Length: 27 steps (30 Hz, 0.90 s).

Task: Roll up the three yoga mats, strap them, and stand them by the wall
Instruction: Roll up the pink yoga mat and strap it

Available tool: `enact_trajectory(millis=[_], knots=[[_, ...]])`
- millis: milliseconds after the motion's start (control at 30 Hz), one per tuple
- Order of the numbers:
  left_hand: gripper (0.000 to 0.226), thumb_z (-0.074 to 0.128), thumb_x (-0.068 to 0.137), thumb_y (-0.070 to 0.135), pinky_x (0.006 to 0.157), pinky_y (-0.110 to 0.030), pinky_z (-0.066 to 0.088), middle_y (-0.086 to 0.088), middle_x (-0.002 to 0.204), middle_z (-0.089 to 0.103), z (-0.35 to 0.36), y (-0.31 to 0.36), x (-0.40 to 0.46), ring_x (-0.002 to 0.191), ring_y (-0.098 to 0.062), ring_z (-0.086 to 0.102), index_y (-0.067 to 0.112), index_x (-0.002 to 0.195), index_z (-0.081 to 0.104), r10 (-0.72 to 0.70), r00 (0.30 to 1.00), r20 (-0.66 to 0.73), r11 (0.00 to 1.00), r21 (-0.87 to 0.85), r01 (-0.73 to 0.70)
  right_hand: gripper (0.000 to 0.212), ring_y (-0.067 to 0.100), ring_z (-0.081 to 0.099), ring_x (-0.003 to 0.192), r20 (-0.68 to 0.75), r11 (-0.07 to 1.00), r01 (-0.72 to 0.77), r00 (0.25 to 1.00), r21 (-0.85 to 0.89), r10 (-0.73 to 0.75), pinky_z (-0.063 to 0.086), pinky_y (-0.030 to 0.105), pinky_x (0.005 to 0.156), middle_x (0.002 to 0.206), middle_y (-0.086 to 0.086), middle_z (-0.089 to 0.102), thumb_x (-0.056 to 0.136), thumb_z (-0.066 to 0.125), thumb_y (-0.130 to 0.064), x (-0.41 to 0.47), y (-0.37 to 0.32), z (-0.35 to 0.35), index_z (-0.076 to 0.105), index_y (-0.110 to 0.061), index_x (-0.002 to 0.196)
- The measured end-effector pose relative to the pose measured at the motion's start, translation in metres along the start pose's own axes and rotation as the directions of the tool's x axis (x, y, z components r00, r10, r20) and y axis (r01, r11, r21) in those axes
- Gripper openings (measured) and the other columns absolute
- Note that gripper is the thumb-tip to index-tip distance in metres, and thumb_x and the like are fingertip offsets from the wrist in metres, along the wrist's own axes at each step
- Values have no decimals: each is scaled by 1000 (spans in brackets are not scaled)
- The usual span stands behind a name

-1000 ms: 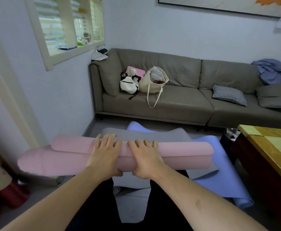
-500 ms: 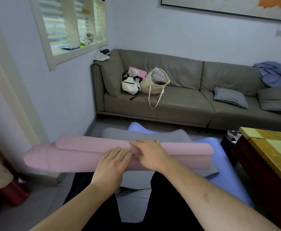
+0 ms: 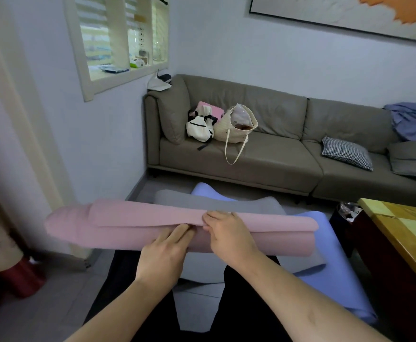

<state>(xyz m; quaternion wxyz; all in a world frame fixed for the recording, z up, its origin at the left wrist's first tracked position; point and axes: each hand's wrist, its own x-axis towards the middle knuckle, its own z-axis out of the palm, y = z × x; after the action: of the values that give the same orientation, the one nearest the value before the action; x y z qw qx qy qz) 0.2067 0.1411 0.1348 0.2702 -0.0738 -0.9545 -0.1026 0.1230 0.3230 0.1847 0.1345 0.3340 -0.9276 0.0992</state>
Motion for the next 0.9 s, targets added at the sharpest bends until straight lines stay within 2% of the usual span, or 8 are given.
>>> enact_trajectory(millis=[100,233,367,433,500,567,700,900], knots=[[57,83,74,12,44,-33,52,19,128,63,-8,1,2,82,-15,67,28,127,69,-71,997,-21,990,-126,68,75,32,50,126,129,982,38,992,-187,-14,41,54,109,138,7,53,81,78,-42,-14,-5,2,48,-10,141],[18,77,80,12,72,-24,58,26,115,67,-17,16,-7,90,-2,68,26,93,75,-218,976,19,857,-475,201,128,45,35,135,179,914,-16,979,-404,96,28,68,117,146,21,34,65,93,-53,-28,-21,14,19,-5,158],[15,73,89,19,79,-30,60,11,85,77,-24,33,-10,83,-7,73,19,75,78,-494,745,449,418,-628,656,128,45,40,124,153,891,-24,983,-454,104,33,67,109,140,23,34,68,91,-29,-12,-20,20,7,-15,163],[20,73,94,36,82,-38,62,-7,93,77,-25,36,-2,90,-22,77,17,88,77,-513,537,670,35,-609,792,124,42,45,114,131,899,-15,988,-438,80,39,63,100,133,20,41,62,92,-25,-7,-16,20,18,-15,161],[36,75,92,51,88,-42,64,-17,110,74,-26,34,12,103,-35,76,20,109,70,-427,395,814,-377,-557,740,120,39,47,107,98,912,-11,994,-411,56,42,61,94,125,15,45,56,93,-27,-6,-14,18,30,-15,157],[62,80,80,62,97,-50,59,-15,115,76,-23,22,33,109,-38,73,17,122,68,-414,407,814,-558,-581,593,115,37,48,104,27,933,-22,999,-359,34,43,58,91,123,10,47,57,92,-31,-5,-13,14,35,-16,156],[109,99,42,64,75,-61,62,-5,122,72,-46,-8,89,106,-33,70,24,135,58,-681,348,644,-561,-764,319,103,30,46,108,-182,968,-137,978,-210,99,43,50,95,131,0,46,66,86,-41,3,-18,-3,38,-23,156],[105,105,37,51,76,-52,65,2,113,77,-84,-3,157,100,-25,75,23,129,63,-755,483,444,-341,-894,290,106,29,43,120,-240,961,-278,933,-8,268,44,47,103,141,1,38,68,87,-46,29,-15,-45,30,-26,155]])
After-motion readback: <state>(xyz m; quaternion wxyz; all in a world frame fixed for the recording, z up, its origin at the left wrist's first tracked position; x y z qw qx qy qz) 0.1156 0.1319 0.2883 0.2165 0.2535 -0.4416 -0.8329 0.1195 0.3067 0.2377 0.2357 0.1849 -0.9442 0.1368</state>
